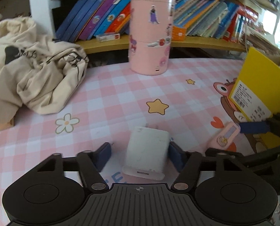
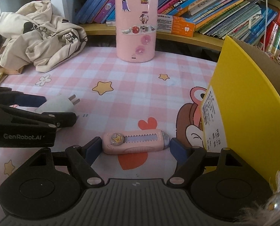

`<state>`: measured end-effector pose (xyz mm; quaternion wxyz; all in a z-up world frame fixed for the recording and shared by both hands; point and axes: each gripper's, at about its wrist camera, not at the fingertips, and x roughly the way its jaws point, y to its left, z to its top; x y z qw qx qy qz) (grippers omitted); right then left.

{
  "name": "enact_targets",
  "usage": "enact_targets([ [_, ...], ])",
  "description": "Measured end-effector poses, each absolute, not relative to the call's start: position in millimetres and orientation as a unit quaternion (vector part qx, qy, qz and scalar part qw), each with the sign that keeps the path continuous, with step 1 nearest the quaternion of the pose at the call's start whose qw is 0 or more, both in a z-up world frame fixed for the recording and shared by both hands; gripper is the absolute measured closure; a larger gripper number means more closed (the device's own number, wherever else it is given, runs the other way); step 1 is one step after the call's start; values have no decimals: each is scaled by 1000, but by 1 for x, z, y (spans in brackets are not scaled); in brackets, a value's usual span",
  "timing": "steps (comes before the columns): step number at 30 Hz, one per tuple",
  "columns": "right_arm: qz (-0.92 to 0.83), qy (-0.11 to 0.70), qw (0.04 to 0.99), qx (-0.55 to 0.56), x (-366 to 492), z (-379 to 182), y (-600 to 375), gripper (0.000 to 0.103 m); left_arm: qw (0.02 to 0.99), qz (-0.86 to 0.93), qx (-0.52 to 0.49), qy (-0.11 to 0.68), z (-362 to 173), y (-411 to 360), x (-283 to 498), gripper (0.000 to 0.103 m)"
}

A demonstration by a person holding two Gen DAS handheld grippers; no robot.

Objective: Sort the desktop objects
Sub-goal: 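Close the left gripper on the white charger while the right closes on the pink knife, then carry the charger in the left gripper and knife in the right toward the yellow box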

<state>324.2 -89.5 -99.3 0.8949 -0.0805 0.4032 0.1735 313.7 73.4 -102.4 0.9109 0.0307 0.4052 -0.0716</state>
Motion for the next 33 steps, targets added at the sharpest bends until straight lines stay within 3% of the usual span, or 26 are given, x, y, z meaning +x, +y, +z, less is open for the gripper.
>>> enact_targets([
  [2, 176, 405, 894, -78, 326, -100, -90, 24, 911, -76, 37, 405, -102, 72, 313, 61],
  [9, 187, 407, 890, -79, 330, -101, -89, 19, 906, -52, -8, 420, -96, 87, 304, 61],
  [11, 191, 406, 890, -80, 330, -101, -89, 20, 904, -45, -35, 425, -95, 95, 300, 61],
  [12, 193, 406, 890, -80, 330, -100, -89, 27, 903, -42, -42, 426, -95, 97, 298, 61],
  [33, 227, 397, 886, -70, 289, -70, -96, 27, 905, -24, -78, 417, -66, 96, 234, 61],
])
